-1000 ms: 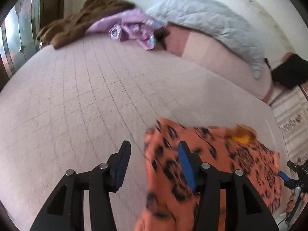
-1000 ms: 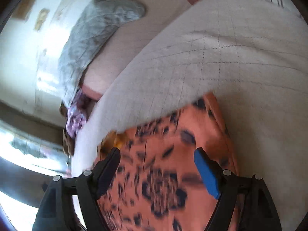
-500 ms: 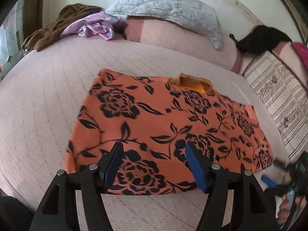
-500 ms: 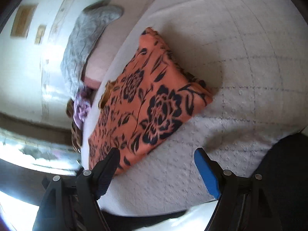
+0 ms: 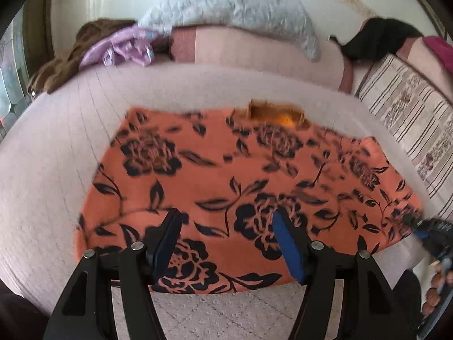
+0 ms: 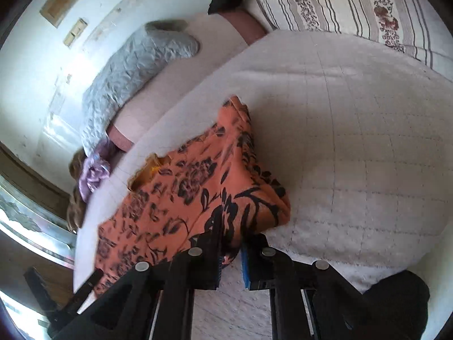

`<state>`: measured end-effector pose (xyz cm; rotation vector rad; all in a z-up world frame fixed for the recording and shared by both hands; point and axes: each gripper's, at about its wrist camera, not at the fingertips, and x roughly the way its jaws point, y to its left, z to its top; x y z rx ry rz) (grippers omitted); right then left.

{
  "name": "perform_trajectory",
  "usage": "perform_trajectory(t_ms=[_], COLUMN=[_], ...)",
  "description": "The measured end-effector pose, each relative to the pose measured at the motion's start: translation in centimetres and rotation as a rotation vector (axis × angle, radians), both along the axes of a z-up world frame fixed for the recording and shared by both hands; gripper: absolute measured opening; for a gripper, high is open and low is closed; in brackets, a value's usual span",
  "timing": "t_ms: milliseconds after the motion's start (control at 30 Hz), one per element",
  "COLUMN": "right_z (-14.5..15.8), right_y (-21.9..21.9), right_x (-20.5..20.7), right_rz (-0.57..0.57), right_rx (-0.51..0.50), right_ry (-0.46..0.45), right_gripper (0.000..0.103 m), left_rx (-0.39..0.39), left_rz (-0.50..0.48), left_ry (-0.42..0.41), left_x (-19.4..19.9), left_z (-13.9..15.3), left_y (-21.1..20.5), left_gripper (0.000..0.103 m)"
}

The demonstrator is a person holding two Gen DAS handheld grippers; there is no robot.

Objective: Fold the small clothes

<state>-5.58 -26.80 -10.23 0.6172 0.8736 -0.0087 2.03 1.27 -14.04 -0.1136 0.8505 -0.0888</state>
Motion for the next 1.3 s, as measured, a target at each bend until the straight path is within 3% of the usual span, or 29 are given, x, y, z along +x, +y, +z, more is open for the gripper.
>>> perform_trajectory(t_ms=[67, 100, 133, 167, 200, 233, 333, 433, 467, 567, 733, 767, 867, 900, 967, 1033, 1067, 1100, 1133, 1167, 1233, 1267, 1300], right_z=[-3.2, -4.8, -4.8, -4.6, -4.1, -3.9, -2.4, -0.3, 0.4, 1.4, -0.6, -1.2, -2.6, -2.3, -0.7, 0.7, 0.2, -1.4, -2.3, -2.2, -1.0, -0.1, 1.4], right_y=[-1.2, -2.3, -2.8, -3.4, -4.0, -4.5, -6.1, -7.2, -7.2, -7.0, -6.2, -5.7, -4.2, -3.2, -1.8, -0.7, -0.8, -1.0, -1.2, -1.5, -1.7, -1.8, -1.9], right_x=[0.6, 0.2, -0.2, -0.5, -0.8, -1.1, -1.6, 0.2, 1.4, 6.4, 15.9, 17.6, 20.6, 21.0, 20.6, 19.9, 19.9, 20.3, 20.5, 20.1, 18.9, 18.0, 16.4], right_rz=[0.003, -0.005, -0.011, -0.010, -0.008, -0.005, 0.007, 0.052, 0.072, 0.155, 0.254, 0.261, 0.325, 0.346, 0.358, 0.331, 0.311, 0.298, 0.284, 0.260, 0.231, 0.221, 0.198], right_rx=[0.041, 0.162, 0.207, 0.233, 0.242, 0.249, 0.238, 0.189, 0.171, 0.108, 0.040, 0.029, -0.003, -0.032, -0.134, -0.234, -0.253, -0.249, -0.234, -0.215, -0.200, -0.221, -0.237], right_ry=[0.102, 0.104, 0.083, 0.076, 0.068, 0.059, 0.016, -0.022, -0.025, -0.011, 0.112, 0.142, 0.200, 0.209, 0.171, 0.105, 0.121, 0.183, 0.208, 0.184, 0.148, 0.129, 0.089], right_gripper=[0.017, 0.023, 0.029, 0.043, 0.065, 0.071, 0.072, 0.072, 0.072, 0.072, 0.069, 0.066, 0.025, 0.017, 0.017, 0.017, 0.017, 0.026, 0.027, 0.030, 0.044, 0.061, 0.064], left_rx=[0.001, 0.001, 0.003, 0.009, 0.012, 0.010, 0.015, 0.069, 0.079, 0.122, 0.117, 0.118, 0.123, 0.117, 0.104, 0.103, 0.112, 0.114, 0.107, 0.092, 0.055, 0.041, 0.029], left_rz=[0.000, 0.000, -0.003, -0.013, -0.027, -0.045, -0.093, -0.103, -0.099, -0.112, -0.116, -0.118, -0.132, -0.138, -0.147, -0.149, -0.149, -0.151, -0.152, -0.148, -0.107, -0.086, -0.058], left_ry=[0.053, 0.046, 0.022, -0.009, -0.020, -0.029, -0.061, 0.029, 0.063, 0.031, 0.031, 0.029, 0.022, 0.020, 0.018, 0.017, 0.020, 0.026, 0.031, 0.033, 0.013, -0.009, -0.041], left_x=[0.5, 0.4, 0.2, 0.0, 0.0, 0.1, 0.5, 2.0, 2.4, 1.9, 1.9, 1.8, 1.9, 1.8, 1.7, 1.6, 1.7, 1.7, 1.7, 1.5, 0.9, 0.5, -0.1], left_z=[-0.8, -0.7, -0.3, 0.3, 0.6, 1.0, 1.1, -1.3, -2.3, -2.6, -2.8, -2.8, -2.9, -2.9, -2.9, -2.9, -2.9, -2.7, -2.5, -2.1, -1.0, -0.4, 0.3], left_y=[-0.2, -0.3, -0.4, -0.8, -1.1, -1.4, -2.6, -3.5, -3.6, -4.1, -3.9, -4.0, -4.2, -4.0, -3.7, -3.7, -3.9, -3.8, -3.7, -3.3, -1.9, -1.1, 0.0], left_gripper=[0.067, 0.067, 0.067, 0.067, 0.068, 0.068, 0.068, 0.069, 0.069, 0.069, 0.070, 0.072, 0.072, 0.072, 0.072, 0.073, 0.073, 0.073, 0.073, 0.073, 0.073, 0.073, 0.073])
